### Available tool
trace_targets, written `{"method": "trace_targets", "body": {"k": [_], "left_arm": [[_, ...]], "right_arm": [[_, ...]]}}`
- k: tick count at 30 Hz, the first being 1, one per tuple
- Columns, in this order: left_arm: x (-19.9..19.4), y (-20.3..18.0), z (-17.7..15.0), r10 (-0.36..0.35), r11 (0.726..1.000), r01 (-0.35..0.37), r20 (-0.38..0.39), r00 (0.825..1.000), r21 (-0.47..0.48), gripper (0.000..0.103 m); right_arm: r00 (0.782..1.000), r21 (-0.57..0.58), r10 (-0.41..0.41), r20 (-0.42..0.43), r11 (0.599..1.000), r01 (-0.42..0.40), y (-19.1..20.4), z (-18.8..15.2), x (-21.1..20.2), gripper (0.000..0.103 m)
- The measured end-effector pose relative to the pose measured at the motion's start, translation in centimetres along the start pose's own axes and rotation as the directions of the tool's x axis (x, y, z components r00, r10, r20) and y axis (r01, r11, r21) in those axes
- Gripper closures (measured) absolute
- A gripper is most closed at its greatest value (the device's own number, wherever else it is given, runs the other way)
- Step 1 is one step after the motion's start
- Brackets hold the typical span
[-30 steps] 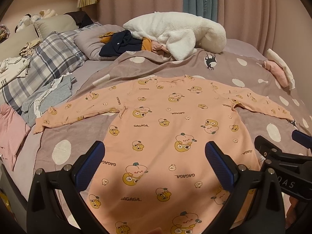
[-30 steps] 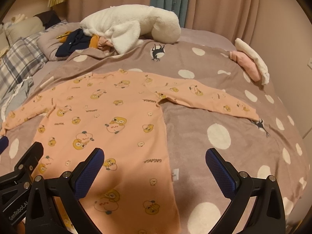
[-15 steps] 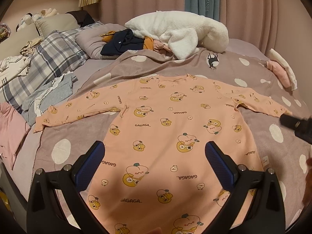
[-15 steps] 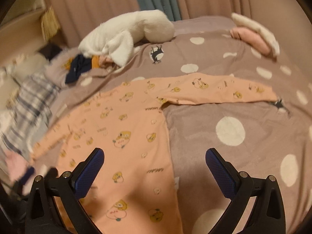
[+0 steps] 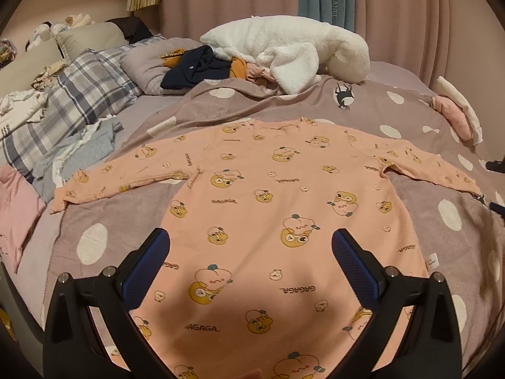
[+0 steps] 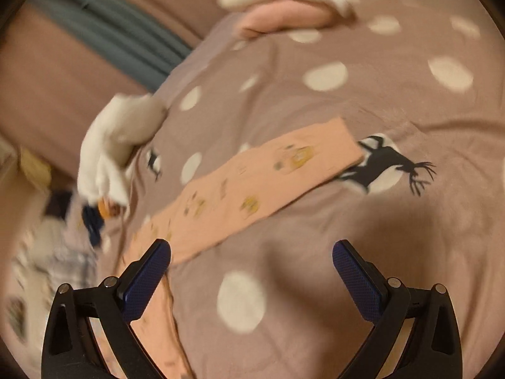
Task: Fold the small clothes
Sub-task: 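Grasp the sleeve cuff of the peach garment with the right gripper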
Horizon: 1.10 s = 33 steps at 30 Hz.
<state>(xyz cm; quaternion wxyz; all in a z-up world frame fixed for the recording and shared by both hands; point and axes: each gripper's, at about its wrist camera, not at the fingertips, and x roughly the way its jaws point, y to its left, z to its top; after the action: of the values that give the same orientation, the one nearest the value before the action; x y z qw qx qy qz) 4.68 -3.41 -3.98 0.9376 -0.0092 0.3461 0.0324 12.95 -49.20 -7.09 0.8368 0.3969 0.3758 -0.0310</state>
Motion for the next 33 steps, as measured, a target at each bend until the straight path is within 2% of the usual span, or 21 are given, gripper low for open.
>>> {"method": "trace_targets", "body": {"k": [2, 4, 6, 8, 9, 11, 12, 14, 15, 19, 21, 29, 33], "left_arm": [[0.4, -0.1, 0.0, -0.013, 1.000, 0.013, -0.020, 1.000, -0.003, 0.001], [0.8, -0.1, 0.0, 0.003, 1.000, -0.003, -0.026, 1.000, -0.004, 0.001], [1.0, 0.0, 0.0, 0.021, 1.000, -0.021, -0.023, 1.000, -0.001, 0.001], [1.2, 0.2, 0.0, 0.024, 1.000, -0.024, -0.023, 0.999, -0.007, 0.001], [1.3, 0.4, 0.1, 0.020, 1.000, -0.021, -0.026, 0.999, -0.011, 0.001], [1.5, 0.7, 0.3, 0.019, 1.000, -0.020, -0.026, 0.999, -0.023, 0.001], [1.5, 1.0, 0.3, 0.025, 0.999, -0.025, -0.022, 0.999, -0.030, 0.001], [1.7, 1.3, 0.4, 0.035, 0.999, -0.036, -0.028, 0.999, -0.040, 0.001], [1.8, 1.4, 0.5, 0.036, 0.998, -0.038, -0.034, 0.999, -0.045, 0.001], [1.1, 2.3, 0.7, 0.030, 0.997, -0.031, -0.016, 0.999, -0.067, 0.001], [0.7, 2.8, 0.8, 0.037, 0.996, -0.037, -0.010, 0.999, -0.076, 0.001], [0.1, 4.6, 1.0, 0.026, 0.994, -0.027, -0.011, 1.000, -0.110, 0.001], [-0.4, 5.7, 1.1, 0.038, 0.992, -0.032, 0.051, 0.998, -0.125, 0.001]], "right_arm": [[1.000, 0.065, 0.003, -0.027, 0.998, -0.001, -2.0, 1.4, 1.3, 0.006], [0.998, 0.136, -0.018, -0.054, 0.990, 0.026, -3.7, 2.3, 2.8, 0.012], [0.998, 0.197, 0.010, -0.060, 0.980, 0.002, -5.1, 2.8, 3.9, 0.019], [0.998, 0.232, 0.056, -0.018, 0.971, -0.050, -5.9, 3.2, 4.0, 0.026], [0.996, 0.265, 0.085, 0.029, 0.960, -0.090, -6.2, 3.4, 3.7, 0.029], [0.992, 0.289, 0.098, 0.079, 0.950, -0.117, -6.4, 4.0, 3.3, 0.050], [0.995, 0.291, 0.065, 0.081, 0.953, -0.086, -6.3, 4.3, 3.4, 0.056], [0.999, 0.287, -0.032, 0.039, 0.958, 0.019, -6.3, 4.7, 4.2, 0.089], [0.998, 0.289, -0.052, 0.039, 0.957, 0.039, -6.2, 4.6, 4.3, 0.091], [0.993, 0.253, -0.021, 0.119, 0.967, -0.010, -4.5, 4.8, 2.9, 0.094], [0.990, 0.224, -0.023, 0.142, 0.975, -0.009, -3.7, 5.1, 2.3, 0.095], [0.987, 0.120, -0.033, 0.157, 0.993, 0.014, 0.0, 6.0, 1.1, 0.095], [0.988, 0.073, -0.004, 0.152, 0.997, -0.007, 2.6, 5.4, 1.0, 0.095]]}}
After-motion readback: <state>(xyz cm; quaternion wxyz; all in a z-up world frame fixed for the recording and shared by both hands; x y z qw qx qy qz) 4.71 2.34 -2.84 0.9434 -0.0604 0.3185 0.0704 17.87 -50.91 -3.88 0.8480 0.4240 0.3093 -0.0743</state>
